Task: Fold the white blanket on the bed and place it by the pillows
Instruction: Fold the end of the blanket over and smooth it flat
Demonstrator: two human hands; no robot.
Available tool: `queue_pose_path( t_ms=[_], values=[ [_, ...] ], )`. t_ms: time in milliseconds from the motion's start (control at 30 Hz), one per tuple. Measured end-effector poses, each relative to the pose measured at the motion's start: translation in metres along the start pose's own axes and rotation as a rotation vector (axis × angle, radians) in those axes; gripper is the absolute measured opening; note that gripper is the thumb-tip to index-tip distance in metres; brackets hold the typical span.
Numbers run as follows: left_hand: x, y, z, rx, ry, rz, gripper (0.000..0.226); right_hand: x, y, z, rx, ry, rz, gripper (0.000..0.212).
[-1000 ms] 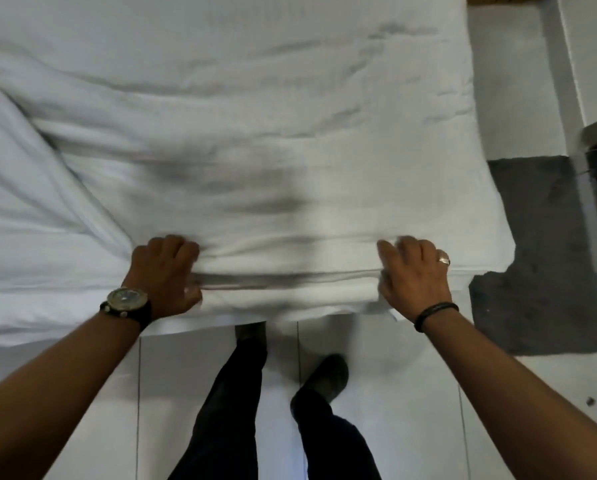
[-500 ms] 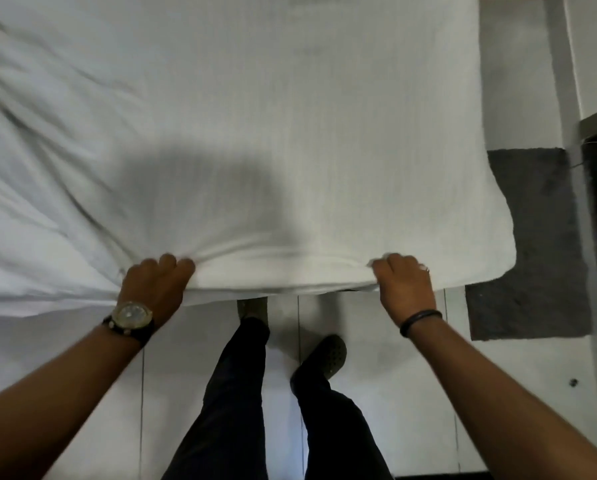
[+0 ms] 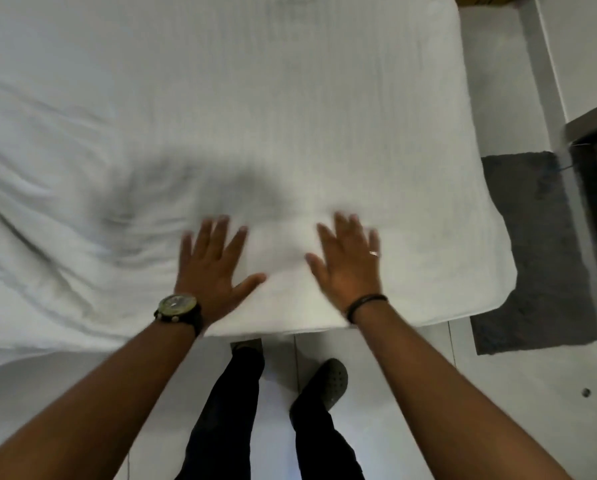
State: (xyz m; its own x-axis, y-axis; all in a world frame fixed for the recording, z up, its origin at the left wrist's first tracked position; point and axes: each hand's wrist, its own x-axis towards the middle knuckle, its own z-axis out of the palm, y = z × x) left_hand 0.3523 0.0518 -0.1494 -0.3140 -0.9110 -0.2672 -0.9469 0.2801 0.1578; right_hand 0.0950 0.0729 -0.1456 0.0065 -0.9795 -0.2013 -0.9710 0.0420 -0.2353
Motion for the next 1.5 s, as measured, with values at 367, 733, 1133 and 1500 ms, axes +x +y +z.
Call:
queue_pose_path(
  t_ms=[367,733,1133,1500],
  values=[
    [0.009,-0.041,-0.009,-0.055,-0.120,-0.047,0.096,0.016,0.022,-0.019,-0.066,-0.133,0.379,0.083],
    [0.169,-0.131,-0.039,0.051,0.095,-0.321,0.099,0.178,0.046,-0.009,-0.210,-0.003,0.174,0.082],
    [0.275,-0.046,-0.050,-0.010,0.115,-0.022,0.076,0.295,-0.050,-0.029,-0.080,0.008,-0.206,0.064],
    [0.394,-0.099,-0.093,0.065,0.074,-0.363,0.106,0.410,0.125,-0.080,-0.145,0.048,0.368,0.083]
  ],
)
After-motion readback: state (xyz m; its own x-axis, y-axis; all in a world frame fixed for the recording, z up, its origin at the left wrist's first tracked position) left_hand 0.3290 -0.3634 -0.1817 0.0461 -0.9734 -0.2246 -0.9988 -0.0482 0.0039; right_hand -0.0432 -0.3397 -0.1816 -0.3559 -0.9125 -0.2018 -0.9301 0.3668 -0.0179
